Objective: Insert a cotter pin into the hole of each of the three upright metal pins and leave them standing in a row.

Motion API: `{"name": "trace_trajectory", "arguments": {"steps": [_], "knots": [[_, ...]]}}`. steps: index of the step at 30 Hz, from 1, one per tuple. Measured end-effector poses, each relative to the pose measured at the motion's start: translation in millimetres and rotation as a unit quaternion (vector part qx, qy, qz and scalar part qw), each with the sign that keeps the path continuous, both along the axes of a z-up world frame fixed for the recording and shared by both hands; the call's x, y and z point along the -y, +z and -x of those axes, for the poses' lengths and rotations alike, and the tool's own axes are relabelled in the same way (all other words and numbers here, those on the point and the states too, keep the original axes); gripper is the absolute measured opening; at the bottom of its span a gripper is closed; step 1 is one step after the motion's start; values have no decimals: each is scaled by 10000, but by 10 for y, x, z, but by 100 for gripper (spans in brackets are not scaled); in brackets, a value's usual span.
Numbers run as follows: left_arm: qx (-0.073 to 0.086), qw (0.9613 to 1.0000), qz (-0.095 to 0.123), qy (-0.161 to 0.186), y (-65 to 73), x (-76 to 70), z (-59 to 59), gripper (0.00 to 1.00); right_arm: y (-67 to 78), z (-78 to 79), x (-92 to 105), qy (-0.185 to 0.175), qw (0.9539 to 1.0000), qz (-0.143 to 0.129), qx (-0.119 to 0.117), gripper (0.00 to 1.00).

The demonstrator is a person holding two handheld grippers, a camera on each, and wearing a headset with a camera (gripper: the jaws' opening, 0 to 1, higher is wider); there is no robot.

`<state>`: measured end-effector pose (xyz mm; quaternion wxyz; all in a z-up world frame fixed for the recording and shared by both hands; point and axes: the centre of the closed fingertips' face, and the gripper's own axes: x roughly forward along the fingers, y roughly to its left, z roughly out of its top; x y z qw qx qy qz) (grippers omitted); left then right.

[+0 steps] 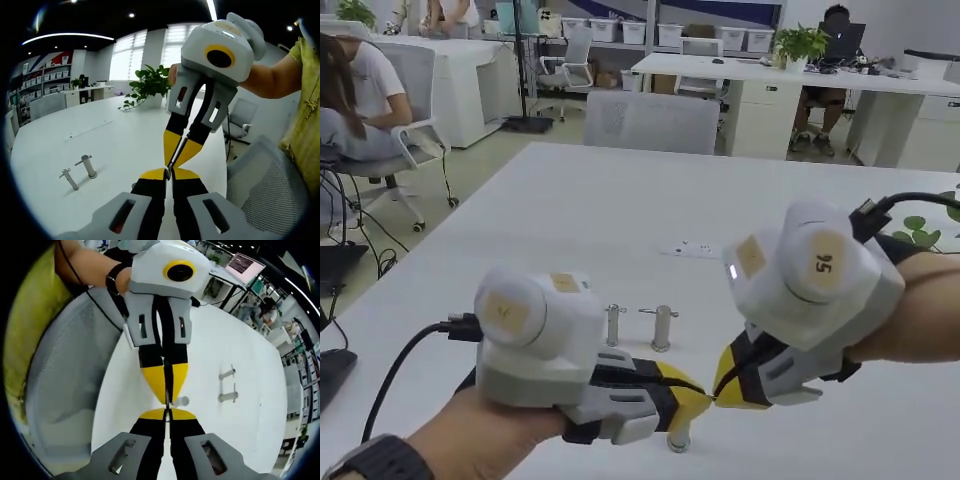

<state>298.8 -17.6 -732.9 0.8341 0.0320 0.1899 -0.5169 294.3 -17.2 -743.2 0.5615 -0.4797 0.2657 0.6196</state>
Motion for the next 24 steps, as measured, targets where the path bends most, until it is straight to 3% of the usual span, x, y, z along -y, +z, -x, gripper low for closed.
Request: {"name": "trace_trajectory", "arguments": {"steps": [5,11,15,24], "knots": [[-84,10000,28,3,-3,-9,3,1,0,6,-5,57,10000,-31,57,2],[-46,10000,35,-39,5,-19,6,1,9,3,-18,98,9998,-98,154,2],[32,10000,55,-67,19,-23,0,1,21,-4,-26,131,9996,-132,214,2],[168,9995,64,-256,48,-27,42,0,43,27,-32,154,9996,-195,97,3]]}}
